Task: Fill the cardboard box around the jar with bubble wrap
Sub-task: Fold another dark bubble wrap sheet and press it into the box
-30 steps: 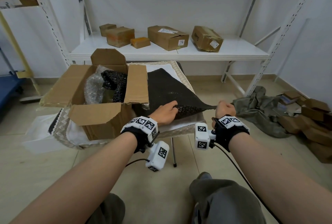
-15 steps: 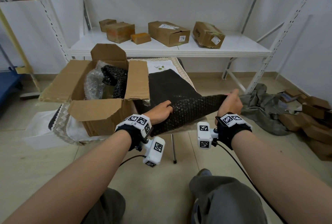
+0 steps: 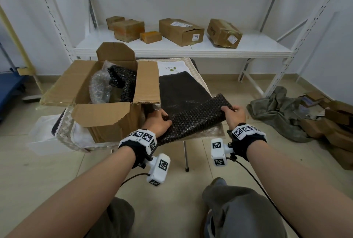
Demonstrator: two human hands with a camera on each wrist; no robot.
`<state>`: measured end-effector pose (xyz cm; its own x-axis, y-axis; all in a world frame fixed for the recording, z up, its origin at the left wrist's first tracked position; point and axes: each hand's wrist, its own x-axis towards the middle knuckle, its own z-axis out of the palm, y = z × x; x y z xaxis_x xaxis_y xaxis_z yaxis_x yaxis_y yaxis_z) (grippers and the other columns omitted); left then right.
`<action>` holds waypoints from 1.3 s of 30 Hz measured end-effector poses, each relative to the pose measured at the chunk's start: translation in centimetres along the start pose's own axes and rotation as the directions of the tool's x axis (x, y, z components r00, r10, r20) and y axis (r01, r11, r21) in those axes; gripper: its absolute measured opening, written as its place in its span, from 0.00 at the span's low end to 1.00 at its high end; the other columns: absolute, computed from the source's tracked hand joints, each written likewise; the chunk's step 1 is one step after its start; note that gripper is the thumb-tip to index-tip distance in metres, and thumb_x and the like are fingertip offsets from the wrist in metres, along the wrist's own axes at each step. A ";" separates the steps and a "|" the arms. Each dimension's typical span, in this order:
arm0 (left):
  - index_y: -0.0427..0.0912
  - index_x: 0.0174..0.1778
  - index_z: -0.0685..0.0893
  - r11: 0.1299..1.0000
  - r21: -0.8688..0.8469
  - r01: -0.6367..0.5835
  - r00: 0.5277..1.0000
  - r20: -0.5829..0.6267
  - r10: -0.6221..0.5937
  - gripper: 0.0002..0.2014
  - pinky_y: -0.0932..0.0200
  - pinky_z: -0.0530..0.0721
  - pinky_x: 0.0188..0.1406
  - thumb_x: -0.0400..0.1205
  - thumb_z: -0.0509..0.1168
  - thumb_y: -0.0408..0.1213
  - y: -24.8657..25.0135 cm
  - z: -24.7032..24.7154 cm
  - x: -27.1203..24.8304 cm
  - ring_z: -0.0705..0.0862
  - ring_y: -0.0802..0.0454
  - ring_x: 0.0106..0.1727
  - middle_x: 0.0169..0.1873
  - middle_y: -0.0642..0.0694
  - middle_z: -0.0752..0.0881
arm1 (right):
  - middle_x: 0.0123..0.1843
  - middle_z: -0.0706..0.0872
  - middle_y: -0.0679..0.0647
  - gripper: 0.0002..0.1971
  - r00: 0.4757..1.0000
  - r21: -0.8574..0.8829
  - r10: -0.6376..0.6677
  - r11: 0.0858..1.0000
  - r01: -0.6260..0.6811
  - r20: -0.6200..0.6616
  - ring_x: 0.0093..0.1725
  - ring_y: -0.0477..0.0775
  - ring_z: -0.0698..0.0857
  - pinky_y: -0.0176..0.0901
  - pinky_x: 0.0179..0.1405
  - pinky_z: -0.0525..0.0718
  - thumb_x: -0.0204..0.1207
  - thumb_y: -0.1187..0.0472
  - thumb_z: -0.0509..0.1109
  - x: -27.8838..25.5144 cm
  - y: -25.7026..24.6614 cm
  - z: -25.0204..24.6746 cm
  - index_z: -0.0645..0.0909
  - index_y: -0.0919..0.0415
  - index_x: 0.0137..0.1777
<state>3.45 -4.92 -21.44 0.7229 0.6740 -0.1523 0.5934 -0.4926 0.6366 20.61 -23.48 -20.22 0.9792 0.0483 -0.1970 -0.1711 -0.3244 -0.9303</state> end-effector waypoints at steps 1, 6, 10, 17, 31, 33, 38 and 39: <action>0.50 0.59 0.77 1.000 0.002 0.009 1.000 -0.013 -0.009 0.11 0.48 0.82 0.61 0.83 0.65 0.47 -0.1 0.0 0.0 0.84 0.43 0.57 0.57 0.43 0.84 | 0.64 0.84 0.59 0.16 1.000 -0.011 0.020 1.000 -0.020 -0.014 0.63 0.63 0.83 0.51 0.65 0.78 0.74 0.52 0.74 0.2 0.0 0.1 0.78 0.57 0.58; 0.43 0.70 0.70 0.994 0.110 0.013 0.997 -0.078 -0.005 0.16 0.43 0.79 0.58 0.89 0.54 0.45 0.2 0.2 0.2 0.83 0.32 0.59 0.62 0.32 0.81 | 0.62 0.85 0.61 0.26 0.999 0.048 0.044 0.998 -0.044 0.001 0.59 0.63 0.85 0.56 0.64 0.84 0.63 0.45 0.70 0.6 0.6 1.1 0.83 0.61 0.57; 0.44 0.71 0.66 0.982 0.188 -0.033 0.989 -0.135 0.059 0.14 0.46 0.74 0.48 0.89 0.53 0.40 0.7 0.5 0.1 0.82 0.34 0.56 0.58 0.32 0.81 | 0.68 0.80 0.62 0.21 0.999 -0.002 0.052 0.999 -0.052 0.017 0.60 0.64 0.85 0.62 0.66 0.84 0.69 0.53 0.75 1.0 1.3 1.6 0.76 0.56 0.59; 0.46 0.62 0.68 0.963 0.269 0.009 0.983 -0.177 0.040 0.13 0.49 0.71 0.41 0.84 0.61 0.36 0.6 0.9 0.8 0.75 0.40 0.47 0.56 0.39 0.76 | 0.73 0.72 0.62 0.23 0.997 -0.061 0.081 0.995 -0.082 -0.012 0.50 0.58 0.78 0.48 0.66 0.81 0.75 0.66 0.77 0.9 1.4 0.9 0.76 0.59 0.69; 0.47 0.65 0.76 0.800 0.499 -0.332 0.943 0.168 0.287 0.36 0.45 0.81 0.59 0.70 0.64 0.70 2.5 1.1 -0.2 0.74 0.45 0.61 0.61 0.44 0.73 | 0.68 0.81 0.64 0.23 0.997 0.053 0.071 0.996 -0.069 -0.032 0.58 0.62 0.83 0.46 0.59 0.81 0.74 0.69 0.72 0.9 1.0 1.8 0.75 0.58 0.68; 0.45 0.67 0.75 0.803 0.495 -0.333 0.943 0.182 0.279 0.28 0.45 0.82 0.59 0.74 0.68 0.55 2.6 0.9 -0.1 0.73 0.43 0.64 0.65 0.42 0.72 | 0.65 0.82 0.64 0.23 0.997 0.108 0.065 0.992 -0.061 -0.032 0.52 0.59 0.82 0.43 0.52 0.78 0.76 0.69 0.71 1.0 0.9 1.8 0.74 0.60 0.70; 0.38 0.64 0.77 0.785 0.521 -0.335 0.942 0.184 0.279 0.14 0.43 0.81 0.53 0.83 0.57 0.28 4.1 0.1 0.4 0.78 0.36 0.64 0.62 0.34 0.81 | 0.62 0.83 0.62 0.36 0.996 0.329 0.083 0.940 -0.092 0.041 0.46 0.57 0.87 0.53 0.55 0.89 0.72 0.58 0.75 -0.3 -1.1 2.5 0.63 0.56 0.78; 0.37 0.64 0.76 0.781 0.532 -0.327 0.945 0.185 0.270 0.14 0.43 0.80 0.49 0.84 0.54 0.28 4.4 -0.1 0.4 0.78 0.35 0.63 0.60 0.33 0.82 | 0.63 0.84 0.63 0.42 0.991 0.372 0.102 0.920 -0.126 0.084 0.49 0.58 0.89 0.57 0.57 0.90 0.66 0.53 0.77 -0.7 -1.6 2.7 0.61 0.55 0.79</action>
<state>6.30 -6.76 -18.65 0.9086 0.4024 -0.1117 0.4155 -0.8980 0.1450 19.89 -20.46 -19.44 0.9440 0.0936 -0.3163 -0.3215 0.0465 -0.9458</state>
